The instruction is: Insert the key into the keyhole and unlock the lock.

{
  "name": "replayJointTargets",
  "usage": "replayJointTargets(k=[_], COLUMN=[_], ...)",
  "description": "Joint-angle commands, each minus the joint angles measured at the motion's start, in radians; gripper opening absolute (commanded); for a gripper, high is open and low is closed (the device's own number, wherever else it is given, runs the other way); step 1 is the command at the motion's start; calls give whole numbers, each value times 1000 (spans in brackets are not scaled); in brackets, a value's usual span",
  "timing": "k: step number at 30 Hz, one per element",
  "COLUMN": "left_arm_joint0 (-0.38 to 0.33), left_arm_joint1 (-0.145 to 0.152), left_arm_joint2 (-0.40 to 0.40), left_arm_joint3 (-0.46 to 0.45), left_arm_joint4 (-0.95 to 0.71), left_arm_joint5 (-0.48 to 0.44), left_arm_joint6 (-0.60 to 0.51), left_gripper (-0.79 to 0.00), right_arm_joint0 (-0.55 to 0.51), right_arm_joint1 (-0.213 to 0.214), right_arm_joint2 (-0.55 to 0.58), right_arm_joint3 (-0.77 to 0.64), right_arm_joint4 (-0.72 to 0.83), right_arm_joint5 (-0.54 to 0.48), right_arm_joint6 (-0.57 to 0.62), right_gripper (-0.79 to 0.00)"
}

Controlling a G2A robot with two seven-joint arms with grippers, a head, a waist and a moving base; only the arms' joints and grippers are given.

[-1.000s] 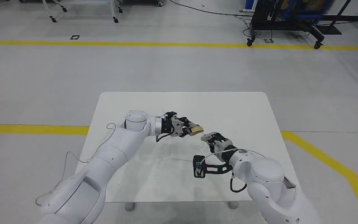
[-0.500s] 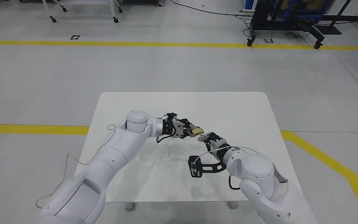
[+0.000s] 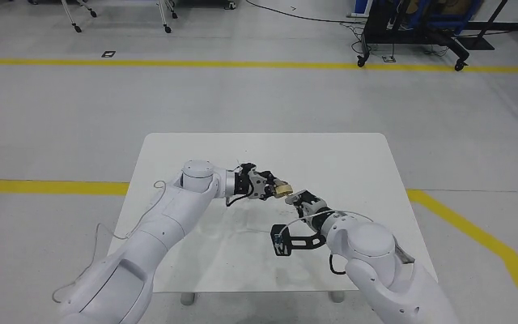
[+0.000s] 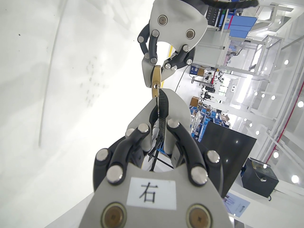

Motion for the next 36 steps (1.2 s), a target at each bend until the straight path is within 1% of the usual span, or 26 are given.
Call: replayJointTargets(k=[1,11,19,23,27,36], left_arm_joint0=[1,4,5,15,31,33], left_arm_joint1=[0,-3,-9,-9,-10,-8], left_arm_joint2=[-3,-11,-11,-25,-36,-50], left_arm_joint3=[0,-4,-11,-22,-40,-46], left_arm_joint4=[1,17,39,42,30,45], left_arm_joint5=[1,7,10,-6,0,19], left_arm_joint6=[0,-4,27,91,116,113], left_gripper=[-785,-785,-785,-785,-785,-785], right_arm_joint0=[-3,7,22,19,26,62], right_arm_joint1=[1,-4,-19,-27,-37,-64], right_arm_joint2=[0,-25,-61,-66,-97,-125], right_arm_joint3=[-3,11,14,13,25,53], right_arm_joint4=[-8,-29,-34,-21,-36,1], right_arm_joint5=[-2,-9,-12,-5,-9,-4], right_arm_joint6=[-2,25,119,164,225,313], right_gripper=[-785,-785,-785,-785,-785,-785])
